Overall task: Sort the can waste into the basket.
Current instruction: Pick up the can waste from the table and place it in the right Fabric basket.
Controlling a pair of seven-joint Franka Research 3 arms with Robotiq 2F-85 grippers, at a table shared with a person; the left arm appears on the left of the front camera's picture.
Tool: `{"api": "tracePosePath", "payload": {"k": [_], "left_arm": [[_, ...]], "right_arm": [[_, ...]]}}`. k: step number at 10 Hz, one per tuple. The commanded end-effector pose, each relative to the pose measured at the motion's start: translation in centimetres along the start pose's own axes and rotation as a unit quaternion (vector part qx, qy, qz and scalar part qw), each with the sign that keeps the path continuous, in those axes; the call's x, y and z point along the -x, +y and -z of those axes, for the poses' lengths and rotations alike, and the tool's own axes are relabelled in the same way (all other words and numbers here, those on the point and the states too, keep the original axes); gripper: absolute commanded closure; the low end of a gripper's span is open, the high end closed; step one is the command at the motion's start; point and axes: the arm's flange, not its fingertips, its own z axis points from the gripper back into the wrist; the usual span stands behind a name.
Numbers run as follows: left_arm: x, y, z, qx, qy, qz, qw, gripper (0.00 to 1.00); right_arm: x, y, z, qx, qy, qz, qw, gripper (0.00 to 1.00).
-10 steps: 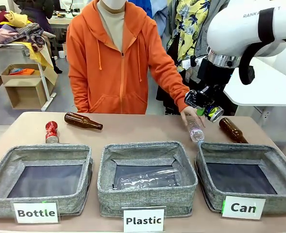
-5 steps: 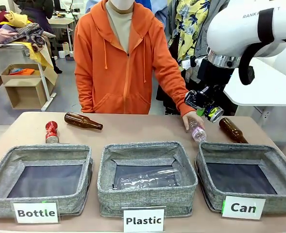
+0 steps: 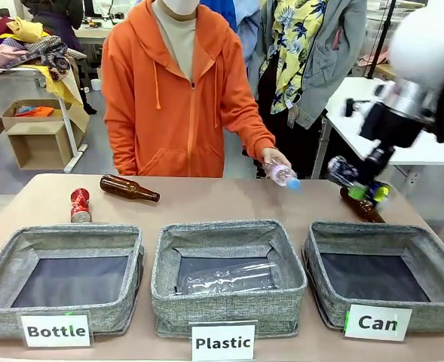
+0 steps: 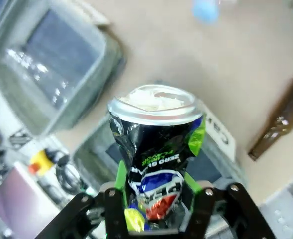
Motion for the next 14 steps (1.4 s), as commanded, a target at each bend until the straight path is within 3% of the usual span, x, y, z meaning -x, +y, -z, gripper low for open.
{"api": "tracePosePath", "payload": {"k": [1, 3, 6, 7, 8, 14], "left_arm": [[0.0, -0.1, 0.0, 0.008, -0.001, 0.011, 1.0, 0.0], [0.0, -0.1, 0.0, 0.008, -0.001, 0.011, 1.0, 0.0], [0.0, -0.1, 0.0, 0.008, -0.001, 0.011, 1.0, 0.0], [0.0, -0.1, 0.0, 0.008, -0.001, 0.011, 1.0, 0.0], [0.0, -0.1, 0.0, 0.008, -0.001, 0.011, 1.0, 0.0], [0.0, -0.1, 0.0, 0.008, -0.001, 0.011, 1.0, 0.0]], "right_arm": [[5.7, -0.5, 1.3, -0.011, -0.034, -0.078, 0.996, 0.58], [8.6, -1.0, 2.8, 0.016, -0.046, -0.08, 0.996, 0.58], [8.8, -1.3, 3.9, 0.004, -0.048, -0.087, 0.995, 0.58], [8.7, -1.5, 3.9, 0.006, -0.052, -0.092, 0.994, 0.22], [8.7, -1.4, 4.0, 0.02, -0.052, -0.102, 0.993, 0.0], [8.1, -1.5, 4.0, 0.012, -0.055, -0.096, 0.994, 0.0]]}}
